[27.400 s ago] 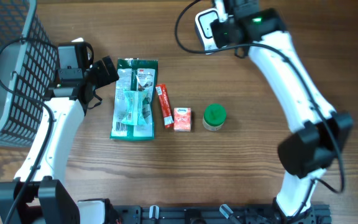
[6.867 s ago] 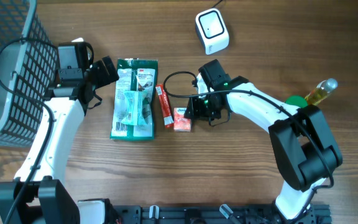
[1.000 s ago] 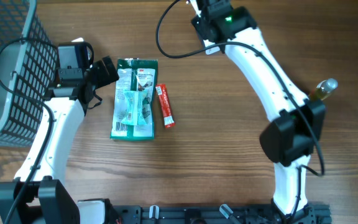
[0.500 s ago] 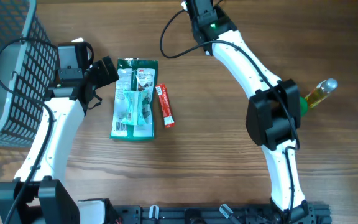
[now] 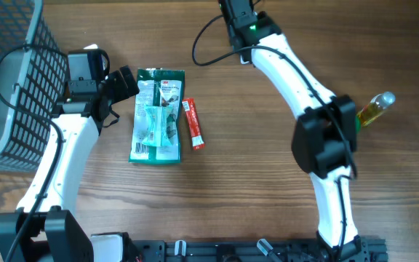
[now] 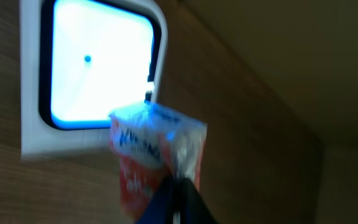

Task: Scan the item barcode
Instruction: 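Hold the Kleenex pack in front of the scanner window, then carry the Kleenex pack right and set it down near the jar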

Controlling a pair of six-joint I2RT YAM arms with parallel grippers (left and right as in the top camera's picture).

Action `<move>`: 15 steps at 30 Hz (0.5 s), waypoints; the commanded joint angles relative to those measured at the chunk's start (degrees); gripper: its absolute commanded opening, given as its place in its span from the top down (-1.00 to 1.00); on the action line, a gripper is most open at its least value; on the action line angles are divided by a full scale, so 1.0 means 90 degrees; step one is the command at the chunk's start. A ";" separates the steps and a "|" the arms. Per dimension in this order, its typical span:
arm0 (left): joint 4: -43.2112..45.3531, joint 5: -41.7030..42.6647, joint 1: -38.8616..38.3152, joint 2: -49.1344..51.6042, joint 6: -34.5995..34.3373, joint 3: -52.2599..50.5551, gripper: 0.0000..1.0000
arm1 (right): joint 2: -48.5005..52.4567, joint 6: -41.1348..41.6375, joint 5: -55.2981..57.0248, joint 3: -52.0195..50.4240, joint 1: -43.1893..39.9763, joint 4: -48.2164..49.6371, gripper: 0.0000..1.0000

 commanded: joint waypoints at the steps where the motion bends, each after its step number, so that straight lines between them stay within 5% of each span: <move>1: 0.0017 -0.0058 0.0022 -0.0017 0.0056 0.0049 -1.00 | -0.1282 0.1588 -0.0692 0.0075 -0.0092 -0.1367 0.92; 7: 0.0015 -0.0058 0.0022 -0.0017 0.0056 0.0049 -1.00 | -0.1511 0.3036 -0.2324 -0.0051 -0.0743 -0.4442 0.91; 12: 0.0017 -0.0058 0.0022 -0.0017 0.0056 0.0049 -1.00 | -0.1511 0.3201 -0.2574 -0.0979 -0.1307 -0.4738 0.90; 15: 0.0017 -0.0058 0.0022 -0.0017 0.0056 0.0049 -1.00 | -0.1511 0.3286 -0.2528 -0.1698 -0.1564 -0.4668 0.53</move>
